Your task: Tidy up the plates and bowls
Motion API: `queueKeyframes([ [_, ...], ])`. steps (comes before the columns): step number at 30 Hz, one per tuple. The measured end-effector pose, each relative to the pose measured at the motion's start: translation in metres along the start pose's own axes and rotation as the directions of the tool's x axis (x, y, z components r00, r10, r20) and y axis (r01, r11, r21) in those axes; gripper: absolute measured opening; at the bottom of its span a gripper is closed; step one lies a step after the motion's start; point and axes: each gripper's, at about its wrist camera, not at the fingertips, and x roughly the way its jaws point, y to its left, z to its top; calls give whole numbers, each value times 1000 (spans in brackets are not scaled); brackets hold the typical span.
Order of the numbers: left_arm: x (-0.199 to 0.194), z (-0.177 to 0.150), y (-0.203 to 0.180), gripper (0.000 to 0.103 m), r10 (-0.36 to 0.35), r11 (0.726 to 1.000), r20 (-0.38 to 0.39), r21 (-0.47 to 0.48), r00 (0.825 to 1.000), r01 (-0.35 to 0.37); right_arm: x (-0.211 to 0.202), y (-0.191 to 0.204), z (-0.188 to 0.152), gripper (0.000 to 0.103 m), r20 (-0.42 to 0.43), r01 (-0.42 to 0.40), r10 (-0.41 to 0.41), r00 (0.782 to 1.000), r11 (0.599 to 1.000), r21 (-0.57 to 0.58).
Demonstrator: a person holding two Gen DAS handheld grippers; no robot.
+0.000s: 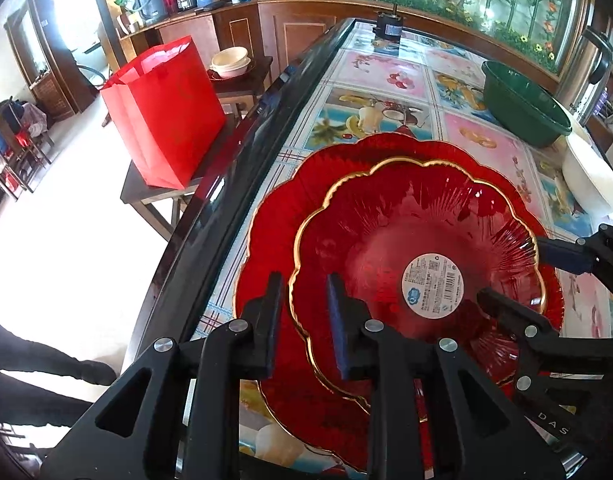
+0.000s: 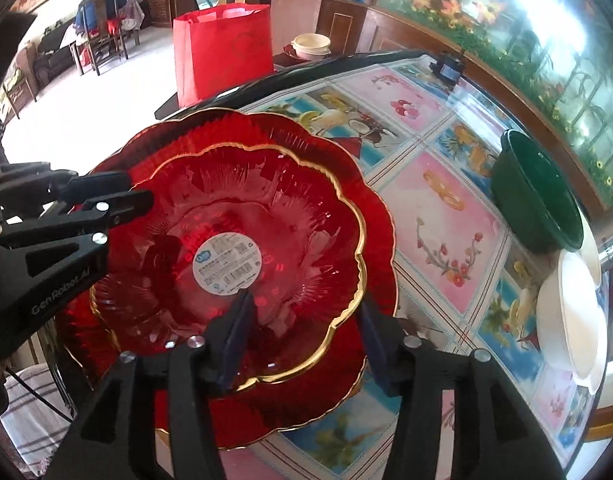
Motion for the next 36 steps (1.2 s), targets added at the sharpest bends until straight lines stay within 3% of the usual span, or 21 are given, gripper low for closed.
queueKeyframes([
  [4,-4,0,1,26,7,1000,23,-5,1000,-7,-5,-6,-1,53,16,-15,15,1000,1000,25],
  [6,-8,0,0,34,14,1000,43,-2,999,-14,-12,-10,-1,53,30,-20,19,999,999,37],
  [8,-13,1,-2,49,6,1000,61,-3,998,-5,-18,-13,-2,53,46,-27,24,999,998,50],
  [12,-30,4,-7,53,3,1000,124,-8,992,-2,-30,-22,-6,59,81,-48,41,996,995,90],
  [14,-39,6,-11,61,-5,1000,150,-14,989,7,-38,-31,-10,61,111,-76,61,992,989,128],
  [17,-50,11,-20,61,-25,999,195,-18,980,29,-50,-46,-16,71,153,-93,64,986,977,190],
  [22,-64,20,-45,61,-97,994,249,-19,964,105,-70,-78,-31,80,215,-107,45,976,951,290],
  [29,-66,28,-90,61,-169,986,252,31,953,166,-79,-114,-55,80,225,-111,22,974,915,387],
  [36,-60,31,-122,61,-187,982,233,84,954,172,-78,-147,-77,80,216,-120,15,976,868,482],
])
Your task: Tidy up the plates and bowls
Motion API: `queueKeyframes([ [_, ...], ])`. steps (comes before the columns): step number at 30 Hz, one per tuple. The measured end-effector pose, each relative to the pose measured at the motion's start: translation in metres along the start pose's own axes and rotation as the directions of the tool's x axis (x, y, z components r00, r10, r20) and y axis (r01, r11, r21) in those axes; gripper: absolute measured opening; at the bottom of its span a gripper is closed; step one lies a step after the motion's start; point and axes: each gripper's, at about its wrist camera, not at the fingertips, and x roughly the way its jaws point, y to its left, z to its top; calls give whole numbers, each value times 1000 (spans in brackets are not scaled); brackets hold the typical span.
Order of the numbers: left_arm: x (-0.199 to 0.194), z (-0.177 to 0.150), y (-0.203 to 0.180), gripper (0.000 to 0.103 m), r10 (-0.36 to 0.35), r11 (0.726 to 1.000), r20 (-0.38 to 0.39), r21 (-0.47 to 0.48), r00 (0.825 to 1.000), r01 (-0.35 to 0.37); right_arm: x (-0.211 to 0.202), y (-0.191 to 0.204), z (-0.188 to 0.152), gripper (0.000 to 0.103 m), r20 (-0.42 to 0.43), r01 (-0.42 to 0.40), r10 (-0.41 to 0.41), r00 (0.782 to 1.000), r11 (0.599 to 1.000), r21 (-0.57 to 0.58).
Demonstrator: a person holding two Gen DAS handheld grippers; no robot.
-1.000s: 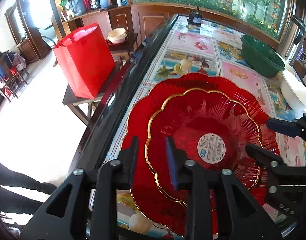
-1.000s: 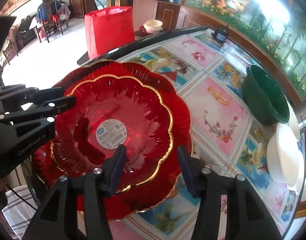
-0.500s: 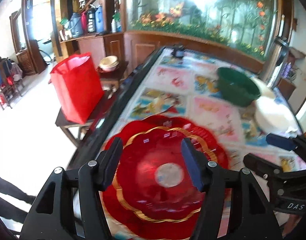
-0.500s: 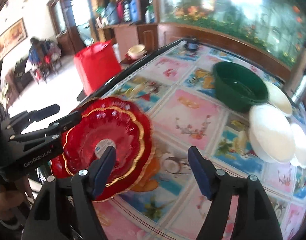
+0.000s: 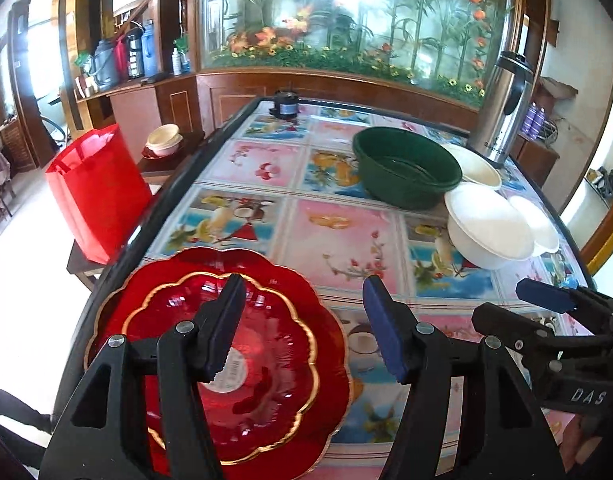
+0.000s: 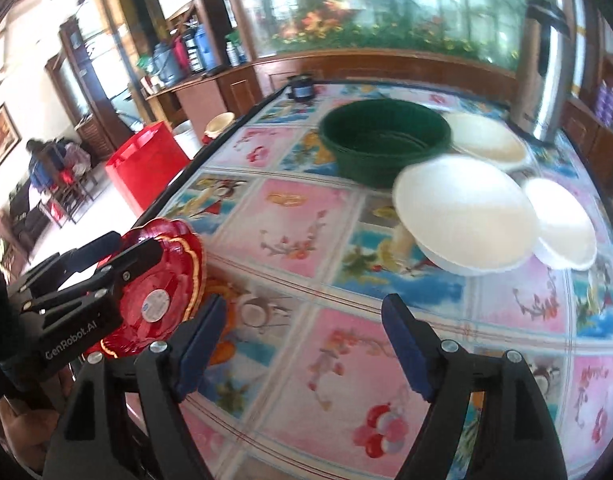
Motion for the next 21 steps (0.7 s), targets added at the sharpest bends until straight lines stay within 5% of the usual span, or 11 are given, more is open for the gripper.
queueKeyframes([
  [21,28,11,-46,61,-22,998,-34,66,999,24,-7,-38,9,80,12,21,-21,1000,999,34],
])
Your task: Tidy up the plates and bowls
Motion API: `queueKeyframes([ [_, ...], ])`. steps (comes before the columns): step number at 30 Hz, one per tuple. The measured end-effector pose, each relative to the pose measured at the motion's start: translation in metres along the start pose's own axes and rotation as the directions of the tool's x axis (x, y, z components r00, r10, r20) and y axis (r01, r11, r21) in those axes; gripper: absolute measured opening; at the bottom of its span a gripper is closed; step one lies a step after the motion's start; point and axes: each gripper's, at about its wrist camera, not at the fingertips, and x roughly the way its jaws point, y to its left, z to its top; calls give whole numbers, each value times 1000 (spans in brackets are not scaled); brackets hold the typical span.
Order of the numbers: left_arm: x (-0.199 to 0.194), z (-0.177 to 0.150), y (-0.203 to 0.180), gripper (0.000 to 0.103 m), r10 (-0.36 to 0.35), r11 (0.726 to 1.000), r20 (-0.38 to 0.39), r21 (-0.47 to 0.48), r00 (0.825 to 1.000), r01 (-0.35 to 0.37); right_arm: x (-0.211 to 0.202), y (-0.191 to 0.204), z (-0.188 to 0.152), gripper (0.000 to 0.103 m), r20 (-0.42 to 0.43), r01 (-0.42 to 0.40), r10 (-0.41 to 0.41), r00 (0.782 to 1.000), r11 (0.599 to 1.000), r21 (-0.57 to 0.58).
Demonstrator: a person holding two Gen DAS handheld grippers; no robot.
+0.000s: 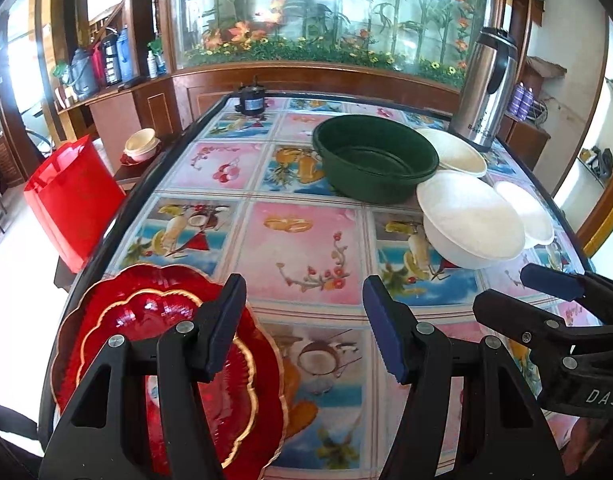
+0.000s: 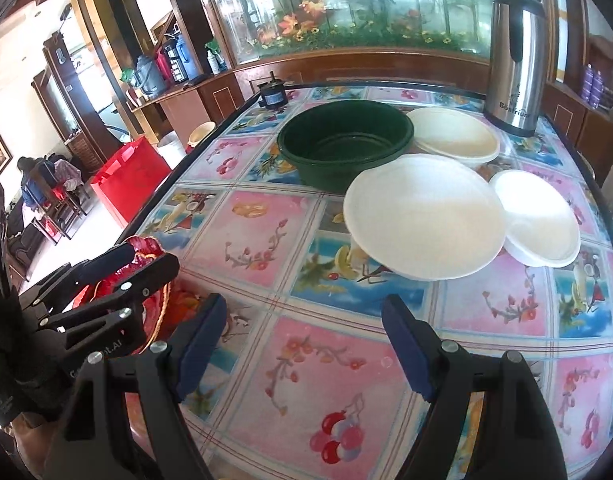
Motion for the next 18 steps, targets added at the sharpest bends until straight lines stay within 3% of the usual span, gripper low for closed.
queueKeyframes([
  [18,29,31,-35,61,6,999,-11,50,1000,-5,8,-26,24,80,10,20,-20,1000,1000,12],
])
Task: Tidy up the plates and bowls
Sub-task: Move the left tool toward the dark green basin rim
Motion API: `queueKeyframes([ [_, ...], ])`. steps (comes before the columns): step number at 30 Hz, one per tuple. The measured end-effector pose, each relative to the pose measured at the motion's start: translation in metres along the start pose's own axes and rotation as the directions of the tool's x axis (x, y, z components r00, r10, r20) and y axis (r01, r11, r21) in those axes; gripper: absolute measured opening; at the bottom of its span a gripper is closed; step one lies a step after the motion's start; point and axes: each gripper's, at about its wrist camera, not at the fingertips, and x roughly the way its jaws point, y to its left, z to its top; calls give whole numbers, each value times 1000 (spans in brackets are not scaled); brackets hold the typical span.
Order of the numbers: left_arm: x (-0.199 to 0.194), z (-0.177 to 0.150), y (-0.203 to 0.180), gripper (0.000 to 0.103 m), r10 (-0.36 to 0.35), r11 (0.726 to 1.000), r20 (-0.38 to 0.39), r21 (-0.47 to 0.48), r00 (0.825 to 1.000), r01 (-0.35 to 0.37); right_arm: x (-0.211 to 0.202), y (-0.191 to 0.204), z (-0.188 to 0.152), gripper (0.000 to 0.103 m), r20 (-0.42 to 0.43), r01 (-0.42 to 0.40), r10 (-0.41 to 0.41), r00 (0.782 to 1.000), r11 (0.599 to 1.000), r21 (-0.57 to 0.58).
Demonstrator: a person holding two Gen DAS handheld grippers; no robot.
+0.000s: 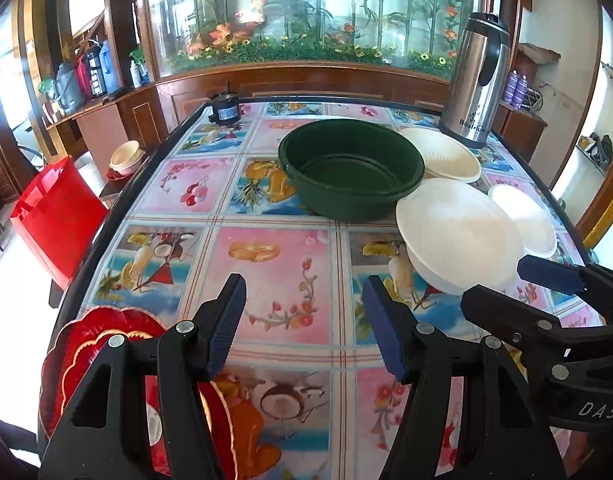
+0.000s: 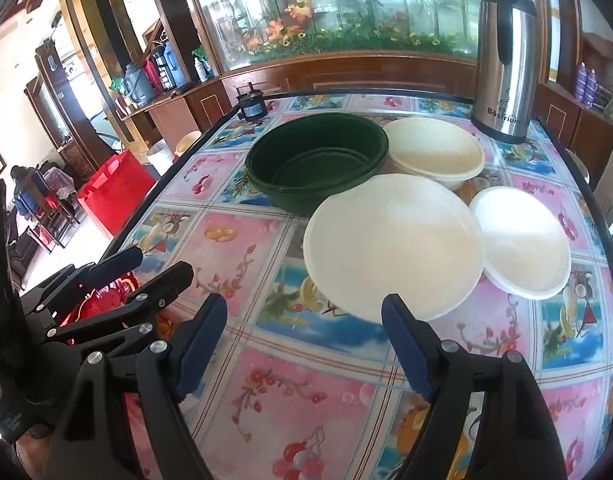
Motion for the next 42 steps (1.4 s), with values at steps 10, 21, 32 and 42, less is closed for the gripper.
queueKeyframes([
  [10,23,22,-3,61,-11,1000,-58,10,998,12,12,-12,19,80,-11,14,-14,1000,1000,-14],
  [21,47,58,3,61,-35,999,-83,-26,996,33,30,-42,57,80,-16,13,-12,1000,999,48],
  [32,83,95,12,61,4,999,-88,-45,996,-8,65,-53,84,80,-52,13,-10,999,998,58],
  [42,121,125,22,61,57,997,-89,-53,994,-62,89,-71,109,80,-73,-28,37,997,992,120],
])
